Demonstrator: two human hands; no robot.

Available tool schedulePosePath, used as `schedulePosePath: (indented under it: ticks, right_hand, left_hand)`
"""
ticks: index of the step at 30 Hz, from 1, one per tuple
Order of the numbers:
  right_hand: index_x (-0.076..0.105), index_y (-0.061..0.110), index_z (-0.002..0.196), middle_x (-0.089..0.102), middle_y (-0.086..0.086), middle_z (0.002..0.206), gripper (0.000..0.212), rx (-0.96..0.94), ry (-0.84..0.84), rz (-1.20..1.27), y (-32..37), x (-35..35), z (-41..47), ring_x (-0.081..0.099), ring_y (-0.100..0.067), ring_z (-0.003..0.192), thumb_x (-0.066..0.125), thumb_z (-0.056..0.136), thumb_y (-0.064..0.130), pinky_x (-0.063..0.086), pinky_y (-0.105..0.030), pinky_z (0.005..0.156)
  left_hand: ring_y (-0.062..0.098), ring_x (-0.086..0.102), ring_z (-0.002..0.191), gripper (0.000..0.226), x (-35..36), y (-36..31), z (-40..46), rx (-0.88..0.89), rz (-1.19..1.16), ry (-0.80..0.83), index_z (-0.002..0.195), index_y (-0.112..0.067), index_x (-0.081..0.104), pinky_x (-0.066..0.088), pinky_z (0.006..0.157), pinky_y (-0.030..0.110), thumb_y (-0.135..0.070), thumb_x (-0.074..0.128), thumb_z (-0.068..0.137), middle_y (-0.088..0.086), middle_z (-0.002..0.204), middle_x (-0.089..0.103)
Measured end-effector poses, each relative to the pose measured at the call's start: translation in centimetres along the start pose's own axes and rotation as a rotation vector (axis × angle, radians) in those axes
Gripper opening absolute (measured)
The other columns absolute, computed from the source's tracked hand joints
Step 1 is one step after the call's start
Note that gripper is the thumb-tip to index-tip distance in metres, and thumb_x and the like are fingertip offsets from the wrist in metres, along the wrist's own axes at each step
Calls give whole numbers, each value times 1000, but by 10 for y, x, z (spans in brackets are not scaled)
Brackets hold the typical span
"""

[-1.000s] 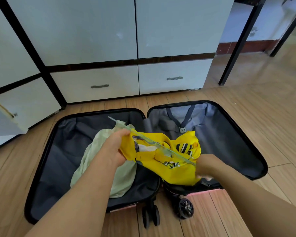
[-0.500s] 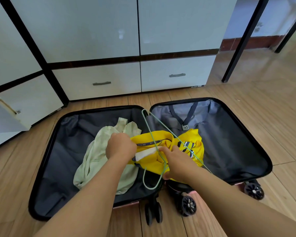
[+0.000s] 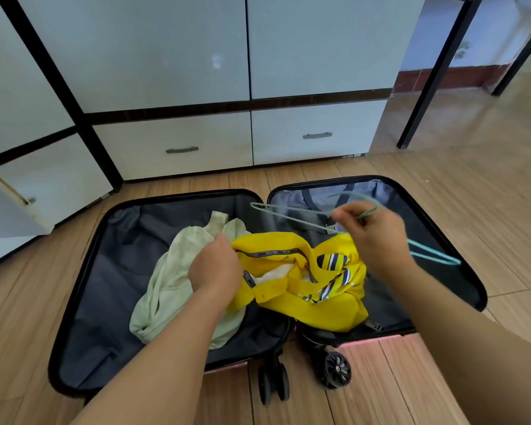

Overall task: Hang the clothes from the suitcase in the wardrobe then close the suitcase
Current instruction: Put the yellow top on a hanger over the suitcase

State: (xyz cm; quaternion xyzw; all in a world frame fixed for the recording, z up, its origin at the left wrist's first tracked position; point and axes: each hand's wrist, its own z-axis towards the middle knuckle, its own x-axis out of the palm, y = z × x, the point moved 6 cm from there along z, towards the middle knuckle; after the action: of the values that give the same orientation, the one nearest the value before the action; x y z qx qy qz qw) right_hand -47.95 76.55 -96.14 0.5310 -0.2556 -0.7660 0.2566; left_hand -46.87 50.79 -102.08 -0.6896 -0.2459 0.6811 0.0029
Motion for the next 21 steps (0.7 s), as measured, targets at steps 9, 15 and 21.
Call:
schedulePosePath:
  ticks: [9, 15, 21]
  right_hand:
    - [70, 25, 66, 62, 14, 58, 14, -112, 313, 19, 34, -46, 29, 55, 6, 56, 74, 79, 24, 38, -8, 54]
    - [66, 24, 67, 53, 13, 54, 18, -123, 360, -186, 51, -21, 21, 50, -2, 53, 70, 82, 34, 33, -18, 53]
    - [63, 17, 64, 55, -3, 56, 26, -33, 396, -184, 58, -11, 19, 44, -11, 51, 66, 85, 32, 34, -28, 53]
  left_hand:
    - [29, 47, 83, 17, -28, 7, 6, -158, -271, -71, 105, -7, 53, 36, 67, 36, -14, 41, 95, 13, 105, 59]
    - [23, 46, 78, 10, -47, -37, -2, 78, -415, -103, 94, -11, 51, 34, 64, 32, -17, 43, 96, 2, 84, 53]
    - [6, 43, 63, 21, -77, -99, -26, 469, -604, -55, 72, -21, 47, 30, 54, 23, -14, 53, 92, -10, 66, 47]
